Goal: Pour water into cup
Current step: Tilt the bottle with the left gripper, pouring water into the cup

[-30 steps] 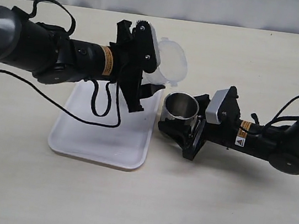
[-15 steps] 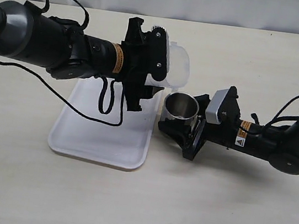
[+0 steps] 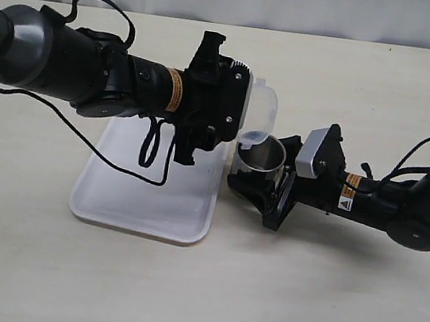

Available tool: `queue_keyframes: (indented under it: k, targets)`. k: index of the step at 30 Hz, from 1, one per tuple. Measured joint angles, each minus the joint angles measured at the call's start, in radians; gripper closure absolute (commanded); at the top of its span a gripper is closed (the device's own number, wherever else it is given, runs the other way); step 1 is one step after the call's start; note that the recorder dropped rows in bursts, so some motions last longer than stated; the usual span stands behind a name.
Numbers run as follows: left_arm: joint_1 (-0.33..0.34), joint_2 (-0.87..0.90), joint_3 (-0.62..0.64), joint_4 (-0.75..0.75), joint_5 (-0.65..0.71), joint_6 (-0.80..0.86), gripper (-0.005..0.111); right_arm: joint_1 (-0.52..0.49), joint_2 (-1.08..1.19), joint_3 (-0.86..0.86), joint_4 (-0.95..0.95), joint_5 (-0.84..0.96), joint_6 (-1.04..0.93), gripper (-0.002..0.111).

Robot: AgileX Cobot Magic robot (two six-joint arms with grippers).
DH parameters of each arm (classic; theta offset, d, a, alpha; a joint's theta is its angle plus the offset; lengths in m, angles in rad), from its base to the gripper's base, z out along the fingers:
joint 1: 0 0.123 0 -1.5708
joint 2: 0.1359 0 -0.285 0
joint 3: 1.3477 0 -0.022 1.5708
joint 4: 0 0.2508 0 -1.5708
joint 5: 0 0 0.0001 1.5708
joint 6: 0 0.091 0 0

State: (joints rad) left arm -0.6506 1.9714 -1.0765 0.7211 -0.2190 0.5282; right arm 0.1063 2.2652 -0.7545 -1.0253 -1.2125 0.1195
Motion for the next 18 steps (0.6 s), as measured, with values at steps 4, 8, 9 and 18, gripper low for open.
queue_keyframes:
  k: [4, 8, 9, 18]
  targets:
    - [0.0, 0.0, -0.002, 0.0, 0.0, 0.038, 0.107, 0.0, 0.0, 0.0, 0.0, 0.0, 0.0, 0.104]
    - [0.0, 0.001, -0.022, 0.0, 0.024, 0.059, 0.107, 0.0, 0.0, 0.0, 0.0, 0.0, 0.0, 0.104]
    - [0.0, 0.001, -0.029, 0.0, 0.028, 0.064, 0.107, 0.0, 0.0, 0.0, 0.0, 0.0, 0.0, 0.104]
    - [0.0, 0.001, -0.043, 0.0, 0.046, 0.124, 0.107, 0.0, 0.0, 0.0, 0.0, 0.0, 0.0, 0.104]
